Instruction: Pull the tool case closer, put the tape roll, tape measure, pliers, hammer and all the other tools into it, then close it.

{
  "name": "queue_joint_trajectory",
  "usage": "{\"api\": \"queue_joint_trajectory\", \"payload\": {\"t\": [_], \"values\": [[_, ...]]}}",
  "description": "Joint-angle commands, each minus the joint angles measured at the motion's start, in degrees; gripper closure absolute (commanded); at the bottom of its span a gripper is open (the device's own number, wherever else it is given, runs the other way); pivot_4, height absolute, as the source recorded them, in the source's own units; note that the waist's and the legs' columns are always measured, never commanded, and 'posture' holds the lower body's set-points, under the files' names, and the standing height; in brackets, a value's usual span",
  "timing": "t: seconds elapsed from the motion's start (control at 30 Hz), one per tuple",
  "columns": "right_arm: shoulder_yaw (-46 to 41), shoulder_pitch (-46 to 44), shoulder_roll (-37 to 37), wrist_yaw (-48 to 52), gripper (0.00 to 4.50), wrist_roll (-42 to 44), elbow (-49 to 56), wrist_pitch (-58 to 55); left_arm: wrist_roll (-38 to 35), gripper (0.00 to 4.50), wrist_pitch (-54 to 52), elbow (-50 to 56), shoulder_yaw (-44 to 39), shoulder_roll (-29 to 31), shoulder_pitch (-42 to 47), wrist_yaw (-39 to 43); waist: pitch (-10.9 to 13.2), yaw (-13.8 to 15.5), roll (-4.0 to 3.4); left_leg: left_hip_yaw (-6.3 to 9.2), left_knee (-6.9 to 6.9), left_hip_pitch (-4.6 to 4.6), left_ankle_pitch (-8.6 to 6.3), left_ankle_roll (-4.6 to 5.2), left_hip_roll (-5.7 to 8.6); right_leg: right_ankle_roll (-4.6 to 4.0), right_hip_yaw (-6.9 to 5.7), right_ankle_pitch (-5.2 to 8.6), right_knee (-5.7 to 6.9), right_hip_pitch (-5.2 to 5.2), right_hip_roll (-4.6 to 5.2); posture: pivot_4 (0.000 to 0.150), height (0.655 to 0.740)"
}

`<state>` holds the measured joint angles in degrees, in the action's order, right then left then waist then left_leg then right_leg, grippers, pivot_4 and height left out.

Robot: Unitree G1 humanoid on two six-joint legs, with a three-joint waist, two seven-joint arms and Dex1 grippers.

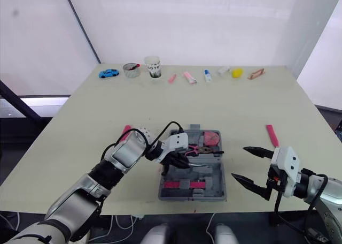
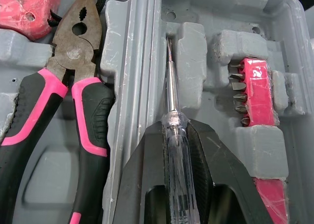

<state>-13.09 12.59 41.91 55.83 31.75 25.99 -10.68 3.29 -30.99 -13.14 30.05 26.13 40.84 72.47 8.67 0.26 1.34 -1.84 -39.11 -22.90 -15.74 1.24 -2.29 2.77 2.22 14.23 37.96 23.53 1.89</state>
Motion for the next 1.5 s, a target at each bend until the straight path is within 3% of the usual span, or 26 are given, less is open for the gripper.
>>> {"api": "queue_joint_trajectory", "payload": {"t": [0.03, 0.07, 0.13, 0.2, 0.27, 0.3, 0.73, 1.03, 1.17, 1.23, 1.33, 1.5], "values": [[-1.5, -0.3, -0.1, -0.1, 0.0, 0.6, 1.7, 0.6, -0.3, 4.38, -0.1, 0.5, 0.6, -0.6, 1.3, 0.9, 0.0, 0.3, 0.0, 0.0, -0.01, 0.0, 0.0, 0.0, 0.0, 0.0, 0.0, 0.0, 0.0, 0.0, 0.0, 0.15, 0.74], [-1.4, -0.2, -0.2, -0.1, 0.0, 0.6, 1.7, 0.7, -0.4, 4.38, -0.2, 0.6, 0.5, -0.5, 1.3, 1.0, 0.0, 0.4, 0.0, 0.0, -0.02, 0.0, 0.0, 0.0, 0.0, 0.0, 0.0, 0.0, 0.01, 0.0, 0.0, 0.15, 0.74], [-1.4, -0.1, -0.4, -0.2, 0.0, 0.5, 1.8, 0.9, -0.4, 3.35, 0.1, 0.8, 0.6, -0.2, 1.2, 1.4, 0.0, 0.5, 0.0, 0.02, -0.02, 0.0, 0.0, 0.0, 0.0, 0.0, -0.01, 0.0, 0.02, 0.0, -0.01, 0.15, 0.74], [-1.2, 0.0, -0.6, -0.3, 0.0, 0.4, 1.9, 1.0, -0.1, 2.71, 0.9, 0.9, 0.5, 0.0, 1.1, 1.3, 0.0, 0.5, 0.0, 0.02, -0.02, 0.0, 0.0, 0.0, 0.0, -0.01, -0.01, 0.0, 0.02, 0.0, -0.02, 0.15, 0.74], [-1.1, 0.2, -0.9, -0.3, 0.0, 0.2, 2.0, 1.2, 0.6, 1.59, 2.3, 0.9, 0.5, 0.3, 1.0, 0.8, 0.0, 0.5, -0.01, 0.02, -0.04, 0.0, 0.0, 0.0, 0.0, -0.01, -0.01, 0.0, 0.03, -0.01, -0.01, 0.15, 0.74], [-1.0, 0.3, -1.0, -0.4, 0.0, 0.1, 2.1, 1.2, 0.9, 1.25, 3.0, 1.0, 0.6, 0.5, 0.9, 0.7, 0.0, 0.5, -0.01, 0.03, -0.07, 0.0, 0.0, 0.0, 0.0, 0.0, 0.0, 0.0, 0.04, -0.02, -0.02, 0.15, 0.74], [-0.6, 0.4, -2.5, -0.4, 0.0, -0.7, 1.8, 2.0, -2.7, 1.25, 3.5, 7.0, -2.6, 3.0, 1.0, 1.3, 0.0, 0.4, -0.01, 0.04, -0.16, 0.0, 0.01, 0.02, 0.0, 0.08, 0.12, -0.06, 0.03, -0.07, -0.09, 0.15, 0.74], [-0.2, 0.0, -3.0, 0.0, 0.0, -1.1, 0.9, 2.7, -9.2, 1.25, 16.3, -0.3, -11.1, -0.5, -0.1, -0.6, 0.0, 0.4, -0.01, 0.03, -0.17, 0.01, 0.01, 0.02, 0.0, 0.09, 0.12, -0.06, 0.04, -0.07, -0.09, 0.15, 0.74], [0.0, -0.7, -2.9, 0.2, 0.0, -1.1, 0.5, 2.7, -10.1, 2.27, 22.1, -6.7, -13.2, -2.5, -2.0, -2.2, 0.0, 0.4, -0.01, 0.01, -0.17, 0.01, 0.01, 0.02, 0.0, 0.09, 0.13, -0.07, 0.02, -0.07, -0.09, 0.15, 0.74], [0.0, -0.9, -2.8, 0.2, 0.0, -1.0, 0.5, 2.7, -10.6, 3.4, 24.0, -8.4, -13.4, -2.6, -2.6, -1.0, 0.0, 0.3, -0.02, 0.02, -0.16, 0.01, 0.01, 0.02, 0.0, 0.09, 0.12, -0.07, 0.03, -0.07, -0.1, 0.15, 0.74], [0.1, -1.0, -2.6, 0.1, 0.0, -1.0, 0.6, 2.6, -9.6, 4.49, 29.2, -10.6, -12.5, -1.8, -3.9, 0.6, 0.0, 0.4, -0.01, 0.05, -0.15, 0.0, 0.01, 0.02, 0.0, 0.09, 0.1, -0.07, 0.03, -0.07, -0.1, 0.15, 0.74], [0.3, -1.5, -2.6, -0.2, 0.0, -1.0, 0.9, 2.2, -6.8, 4.49, 36.3, -14.9, -11.1, -2.0, -4.6, 0.0, 0.0, 0.5, -0.01, 0.02, -0.16, 0.0, 0.01, 0.02, 0.0, 0.09, 0.11, -0.07, 0.03, -0.08, -0.09, 0.15, 0.74]]}}
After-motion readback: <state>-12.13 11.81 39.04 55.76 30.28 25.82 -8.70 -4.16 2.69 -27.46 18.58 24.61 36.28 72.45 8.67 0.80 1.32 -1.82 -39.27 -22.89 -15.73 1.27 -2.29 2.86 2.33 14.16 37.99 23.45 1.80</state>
